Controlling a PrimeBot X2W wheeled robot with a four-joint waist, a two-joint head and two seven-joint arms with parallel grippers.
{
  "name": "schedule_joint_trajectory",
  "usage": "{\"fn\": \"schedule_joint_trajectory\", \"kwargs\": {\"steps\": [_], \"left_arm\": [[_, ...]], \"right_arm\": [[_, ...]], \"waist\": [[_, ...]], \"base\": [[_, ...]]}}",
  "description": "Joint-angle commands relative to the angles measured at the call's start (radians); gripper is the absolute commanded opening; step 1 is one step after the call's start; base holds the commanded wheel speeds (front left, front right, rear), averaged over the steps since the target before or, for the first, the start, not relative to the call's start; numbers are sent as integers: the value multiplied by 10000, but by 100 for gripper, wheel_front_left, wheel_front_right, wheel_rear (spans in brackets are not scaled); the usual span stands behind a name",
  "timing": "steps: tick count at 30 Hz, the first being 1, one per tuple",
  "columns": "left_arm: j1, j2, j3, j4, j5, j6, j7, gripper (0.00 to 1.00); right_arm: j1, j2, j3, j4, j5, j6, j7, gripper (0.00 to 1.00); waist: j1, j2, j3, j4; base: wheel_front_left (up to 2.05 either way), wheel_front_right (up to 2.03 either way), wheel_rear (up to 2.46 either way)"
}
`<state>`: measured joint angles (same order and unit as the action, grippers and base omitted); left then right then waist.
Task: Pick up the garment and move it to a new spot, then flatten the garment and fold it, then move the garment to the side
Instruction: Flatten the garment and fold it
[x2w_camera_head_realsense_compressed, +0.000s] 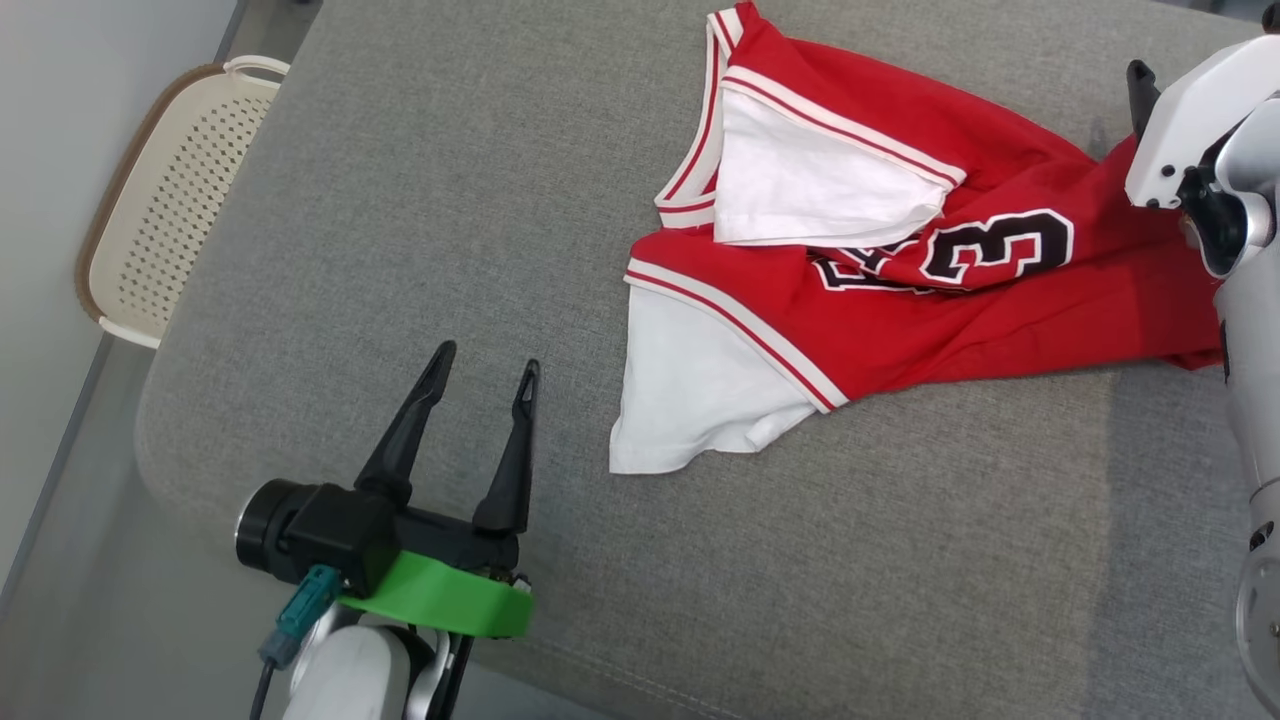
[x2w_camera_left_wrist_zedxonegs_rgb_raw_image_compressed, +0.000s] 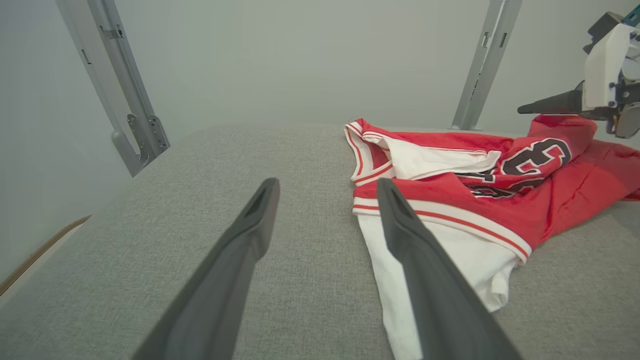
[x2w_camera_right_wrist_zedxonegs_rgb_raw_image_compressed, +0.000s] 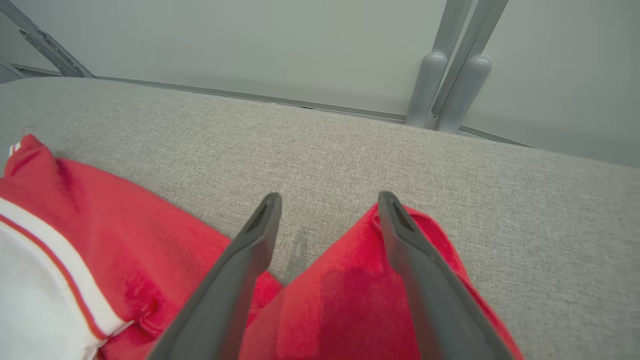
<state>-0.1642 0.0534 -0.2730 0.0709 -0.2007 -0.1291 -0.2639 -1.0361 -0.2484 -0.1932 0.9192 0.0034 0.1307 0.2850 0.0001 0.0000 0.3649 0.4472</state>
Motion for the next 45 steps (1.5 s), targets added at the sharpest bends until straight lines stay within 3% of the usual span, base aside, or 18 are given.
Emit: {"fn": "schedule_joint_trajectory", "kwargs": {"steps": [1, 5, 11, 22, 32, 45], "left_arm": [[21, 11, 128, -6, 9, -18, -2, 100], [180, 11, 538, 51, 23, 1, -2, 100], [467, 3, 1337, 413, 109, 469, -4, 100], [832, 3, 2178, 1154, -80, 928, -2, 100], [1382, 86, 2550, 1364, -114, 1094, -2, 100], [2141, 331, 2524, 1345, 254, 897, -2, 100]], "right_arm": [[81, -169, 140, -36, 177, -2, -166, 100], [485, -264, 641, -359, 733, -1, -617, 100], [1564, -272, 725, -1225, 1541, -1, -1404, 100], [4719, 84, 1404, -4004, 2297, -1, -2891, 100], [7281, 581, 1332, -6081, 1922, -1, -3867, 100], [9821, 1668, 1183, -7853, 1100, -1, -3972, 100]], "waist": [[-1, 0, -249, -305], [-1, 0, -599, -734], [-1, 0, -1190, -1482], [-1, 0, -2285, -2409], [-1, 0, -2894, -2918], [-1, 0, -3639, -3476]], "base": [[0, 0, 0], [0, 0, 0], [0, 0, 0], [0, 0, 0], [0, 0, 0], [0, 0, 0]]}}
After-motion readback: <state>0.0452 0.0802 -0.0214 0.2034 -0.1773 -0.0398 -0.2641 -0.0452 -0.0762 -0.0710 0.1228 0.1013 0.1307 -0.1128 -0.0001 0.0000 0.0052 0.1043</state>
